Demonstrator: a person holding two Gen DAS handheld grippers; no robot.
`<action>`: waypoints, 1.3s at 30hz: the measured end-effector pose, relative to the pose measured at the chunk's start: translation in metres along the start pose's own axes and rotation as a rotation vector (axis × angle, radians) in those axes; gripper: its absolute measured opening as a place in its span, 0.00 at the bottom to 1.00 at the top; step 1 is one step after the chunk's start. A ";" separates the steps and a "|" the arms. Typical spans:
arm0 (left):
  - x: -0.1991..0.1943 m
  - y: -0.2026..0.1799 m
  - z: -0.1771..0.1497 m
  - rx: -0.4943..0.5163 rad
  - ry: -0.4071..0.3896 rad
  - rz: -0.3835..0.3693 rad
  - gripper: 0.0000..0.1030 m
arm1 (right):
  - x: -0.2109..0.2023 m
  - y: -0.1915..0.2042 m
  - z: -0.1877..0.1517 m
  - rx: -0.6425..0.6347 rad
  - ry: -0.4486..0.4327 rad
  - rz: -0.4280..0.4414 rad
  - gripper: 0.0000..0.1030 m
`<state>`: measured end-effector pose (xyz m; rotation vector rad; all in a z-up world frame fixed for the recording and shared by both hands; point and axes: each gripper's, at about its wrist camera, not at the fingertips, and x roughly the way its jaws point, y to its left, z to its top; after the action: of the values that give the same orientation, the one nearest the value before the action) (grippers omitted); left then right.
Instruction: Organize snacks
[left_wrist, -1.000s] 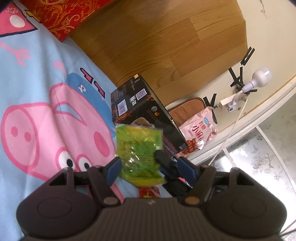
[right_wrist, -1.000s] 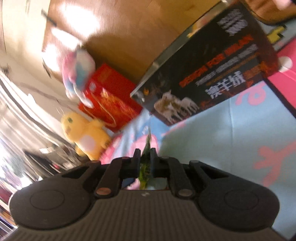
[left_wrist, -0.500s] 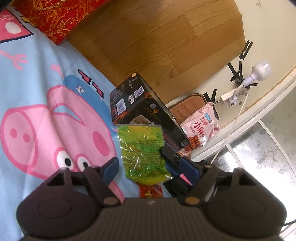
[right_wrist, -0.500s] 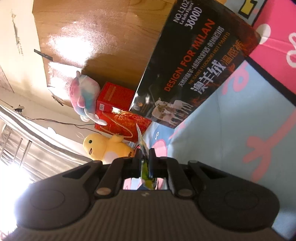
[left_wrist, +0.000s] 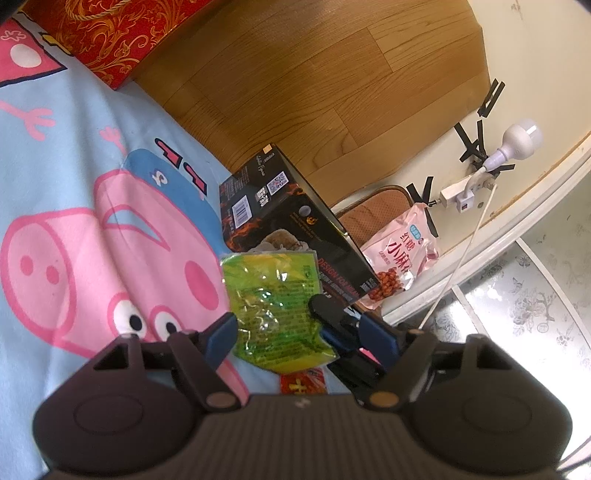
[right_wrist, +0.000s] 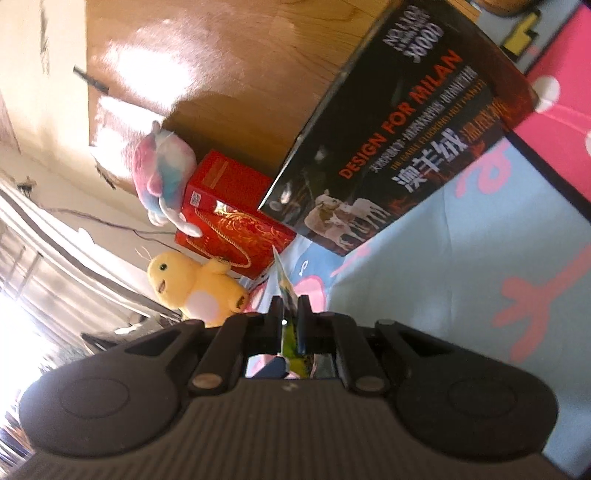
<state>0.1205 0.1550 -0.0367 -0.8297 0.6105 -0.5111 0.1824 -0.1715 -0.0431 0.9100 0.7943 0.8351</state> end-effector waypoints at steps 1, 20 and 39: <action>0.000 0.000 0.000 0.000 0.000 0.000 0.72 | 0.000 0.003 -0.001 -0.020 -0.003 -0.010 0.10; 0.000 0.001 0.000 -0.006 -0.003 -0.006 0.72 | 0.029 0.034 -0.023 -0.359 0.063 -0.220 0.13; 0.005 -0.005 -0.003 -0.008 0.017 0.001 0.74 | -0.017 -0.016 -0.005 0.097 -0.057 0.047 0.06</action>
<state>0.1208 0.1475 -0.0362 -0.8331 0.6284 -0.5156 0.1743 -0.1902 -0.0554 1.0375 0.7719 0.8136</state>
